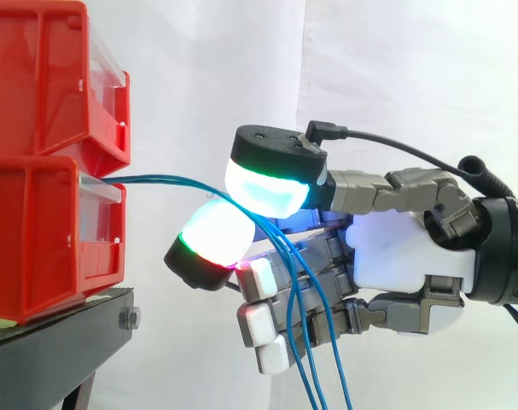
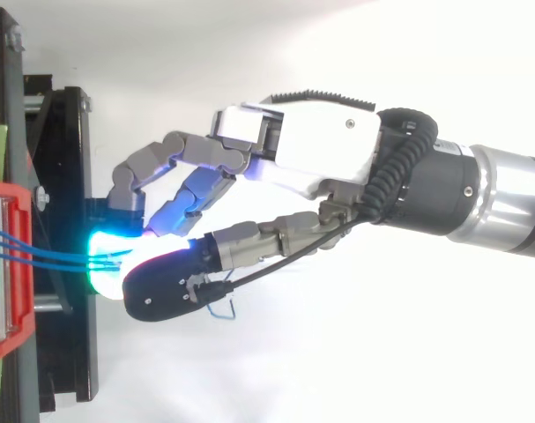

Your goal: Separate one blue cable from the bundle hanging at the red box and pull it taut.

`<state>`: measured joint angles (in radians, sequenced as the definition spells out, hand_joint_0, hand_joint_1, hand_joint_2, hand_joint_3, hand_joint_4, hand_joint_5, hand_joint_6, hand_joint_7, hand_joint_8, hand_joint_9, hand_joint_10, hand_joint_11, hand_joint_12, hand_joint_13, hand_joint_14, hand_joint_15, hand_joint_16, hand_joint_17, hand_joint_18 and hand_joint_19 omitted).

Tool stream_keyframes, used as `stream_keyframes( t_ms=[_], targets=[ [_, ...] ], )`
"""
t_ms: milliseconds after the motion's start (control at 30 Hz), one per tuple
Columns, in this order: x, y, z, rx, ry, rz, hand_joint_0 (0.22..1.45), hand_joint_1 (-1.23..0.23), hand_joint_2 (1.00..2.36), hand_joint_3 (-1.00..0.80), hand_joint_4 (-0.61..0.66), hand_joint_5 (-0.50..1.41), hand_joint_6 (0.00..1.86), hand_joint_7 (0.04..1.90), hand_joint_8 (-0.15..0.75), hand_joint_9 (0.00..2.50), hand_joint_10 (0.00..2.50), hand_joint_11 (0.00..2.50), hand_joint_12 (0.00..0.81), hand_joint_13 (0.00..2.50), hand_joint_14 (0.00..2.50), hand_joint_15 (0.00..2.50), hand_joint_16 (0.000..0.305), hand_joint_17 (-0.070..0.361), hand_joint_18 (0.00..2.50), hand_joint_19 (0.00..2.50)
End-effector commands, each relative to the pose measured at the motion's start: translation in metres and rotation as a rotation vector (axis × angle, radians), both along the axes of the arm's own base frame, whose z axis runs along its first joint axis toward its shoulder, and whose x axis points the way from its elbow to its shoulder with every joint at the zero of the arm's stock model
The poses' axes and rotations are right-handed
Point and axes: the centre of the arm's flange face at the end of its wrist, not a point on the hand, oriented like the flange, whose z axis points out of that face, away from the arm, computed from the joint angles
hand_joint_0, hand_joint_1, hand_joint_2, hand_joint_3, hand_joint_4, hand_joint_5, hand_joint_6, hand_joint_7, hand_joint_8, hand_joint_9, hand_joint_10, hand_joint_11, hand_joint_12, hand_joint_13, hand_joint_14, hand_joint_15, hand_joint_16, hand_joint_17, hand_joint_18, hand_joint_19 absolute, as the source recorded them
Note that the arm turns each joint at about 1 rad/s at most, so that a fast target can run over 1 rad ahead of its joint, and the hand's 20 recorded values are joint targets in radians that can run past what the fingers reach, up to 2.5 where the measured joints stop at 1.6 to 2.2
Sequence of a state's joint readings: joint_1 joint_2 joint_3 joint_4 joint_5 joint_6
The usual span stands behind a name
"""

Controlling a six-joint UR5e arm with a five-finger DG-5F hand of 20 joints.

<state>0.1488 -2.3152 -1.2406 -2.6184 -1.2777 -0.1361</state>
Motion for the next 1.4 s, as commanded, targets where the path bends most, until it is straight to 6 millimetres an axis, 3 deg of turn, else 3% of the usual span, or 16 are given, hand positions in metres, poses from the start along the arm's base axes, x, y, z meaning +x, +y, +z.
stream_keyframes(
  t_ms=[0, 67, 300, 500, 567, 733, 967, 1100, 1267, 1300, 1367],
  targets=[
    [0.0001, 0.0, -0.0009, 0.0, 0.0, 0.0, 0.79, -0.79, 1.01, -0.38, 0.19, -0.23, 0.85, 0.88, 0.306, 0.93, 0.02, 0.94, 0.395, 1.04, 0.02, 0.67, 0.044, 0.098, 0.85, 0.52],
    [0.0002, 0.0012, -0.0009, -0.002, 0.0, 0.001, 0.79, -0.81, 1.0, -0.5, 0.18, -0.23, 0.86, 0.88, 0.305, 0.94, 0.02, 0.93, 0.393, 1.04, 0.02, 0.67, 0.043, 0.097, 0.87, 0.5],
    [0.0008, 0.0048, -0.0004, -0.003, -0.004, 0.006, 0.74, -0.83, 1.0, -0.5, 0.17, -0.23, 0.87, 0.88, 0.313, 0.97, 0.02, 0.95, 0.387, 1.06, 0.02, 0.68, 0.042, 0.095, 0.9, 0.5],
    [0.0008, 0.0071, -0.0006, -0.003, -0.002, 0.009, 0.59, -0.84, 1.0, -0.5, 0.17, -0.21, 0.86, 0.91, 0.321, 1.01, 0.02, 0.96, 0.399, 1.07, 0.02, 0.7, 0.043, 0.096, 0.9, 0.54],
    [0.001, 0.006, 0.0013, -0.003, -0.005, 0.007, 0.56, -0.76, 1.0, -0.5, 0.18, -0.21, 0.85, 0.9, 0.331, 1.04, 0.02, 0.96, 0.403, 1.07, 0.02, 0.7, 0.044, 0.098, 0.9, 0.55],
    [0.001, 0.006, -0.0003, -0.003, -0.005, 0.007, 0.6, -0.65, 1.0, -0.5, 0.17, -0.2, 0.83, 0.95, 0.332, 1.06, 0.02, 0.94, 0.406, 1.07, 0.02, 0.71, 0.044, 0.098, 0.89, 0.59],
    [0.0006, 0.0058, 0.0006, -0.003, -0.004, 0.006, 0.65, -0.74, 1.01, -0.33, 0.14, -0.2, 0.84, 0.97, 0.336, 1.05, 0.02, 0.94, 0.405, 1.07, 0.02, 0.71, 0.044, 0.099, 0.89, 0.59],
    [0.0008, 0.0057, -0.0004, -0.002, -0.004, 0.004, 0.7, -0.85, 1.02, -0.26, 0.13, -0.21, 0.85, 0.97, 0.331, 1.03, 0.02, 0.96, 0.408, 1.07, 0.02, 0.71, 0.045, 0.101, 0.9, 0.59],
    [0.0005, 0.0056, -0.0008, -0.003, -0.001, 0.004, 0.75, -0.91, 1.01, -0.39, 0.14, -0.21, 0.86, 0.96, 0.319, 1.02, 0.02, 0.97, 0.401, 1.07, 0.02, 0.71, 0.044, 0.099, 0.91, 0.57],
    [0.0006, 0.0068, -0.0008, -0.003, -0.001, 0.006, 0.76, -0.92, 1.0, -0.5, 0.14, -0.21, 0.86, 0.96, 0.321, 1.03, 0.02, 0.97, 0.399, 1.08, 0.03, 0.71, 0.044, 0.098, 0.91, 0.57],
    [0.0005, 0.0056, -0.0008, -0.003, -0.001, 0.004, 0.71, -0.91, 1.0, -0.5, 0.13, -0.2, 0.86, 0.96, 0.319, 1.05, 0.02, 0.97, 0.395, 1.08, 0.03, 0.72, 0.043, 0.097, 0.92, 0.58]
  ],
)
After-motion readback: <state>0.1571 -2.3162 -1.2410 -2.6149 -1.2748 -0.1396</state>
